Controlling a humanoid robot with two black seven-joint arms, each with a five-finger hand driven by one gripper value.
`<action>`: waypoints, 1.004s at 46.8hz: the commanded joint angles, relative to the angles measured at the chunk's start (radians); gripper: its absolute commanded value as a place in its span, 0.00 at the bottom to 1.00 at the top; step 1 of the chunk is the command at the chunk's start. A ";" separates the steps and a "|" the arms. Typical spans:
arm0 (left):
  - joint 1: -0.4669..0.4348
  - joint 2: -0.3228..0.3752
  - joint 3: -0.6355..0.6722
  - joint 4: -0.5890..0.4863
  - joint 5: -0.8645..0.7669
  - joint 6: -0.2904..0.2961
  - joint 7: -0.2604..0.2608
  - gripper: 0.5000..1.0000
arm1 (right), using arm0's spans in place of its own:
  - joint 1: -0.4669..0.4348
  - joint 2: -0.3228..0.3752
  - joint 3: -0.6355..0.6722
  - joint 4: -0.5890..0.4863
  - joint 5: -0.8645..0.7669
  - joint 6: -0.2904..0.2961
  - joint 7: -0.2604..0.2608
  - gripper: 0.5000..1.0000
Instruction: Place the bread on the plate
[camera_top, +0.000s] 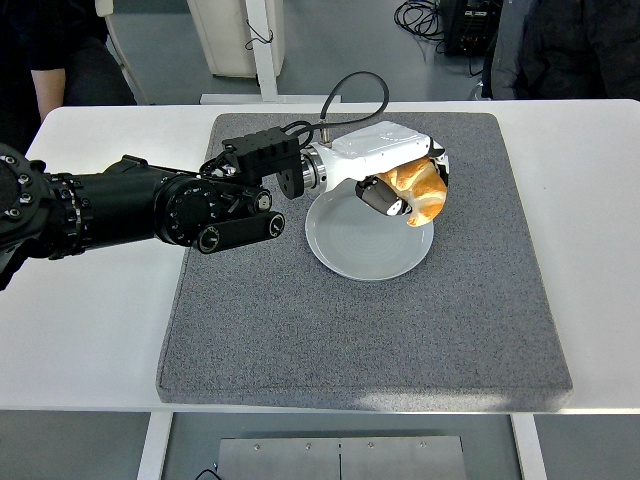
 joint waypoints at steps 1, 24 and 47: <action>0.024 0.000 0.000 0.004 0.002 0.009 -0.002 0.00 | 0.000 0.000 0.000 0.000 0.000 0.000 0.000 1.00; 0.108 0.000 0.000 0.012 0.008 0.041 -0.009 0.00 | 0.000 0.000 0.000 0.000 0.000 0.000 0.000 1.00; 0.149 0.072 -0.003 0.012 0.008 0.044 -0.022 0.00 | 0.000 0.000 0.001 0.000 0.000 0.000 0.000 1.00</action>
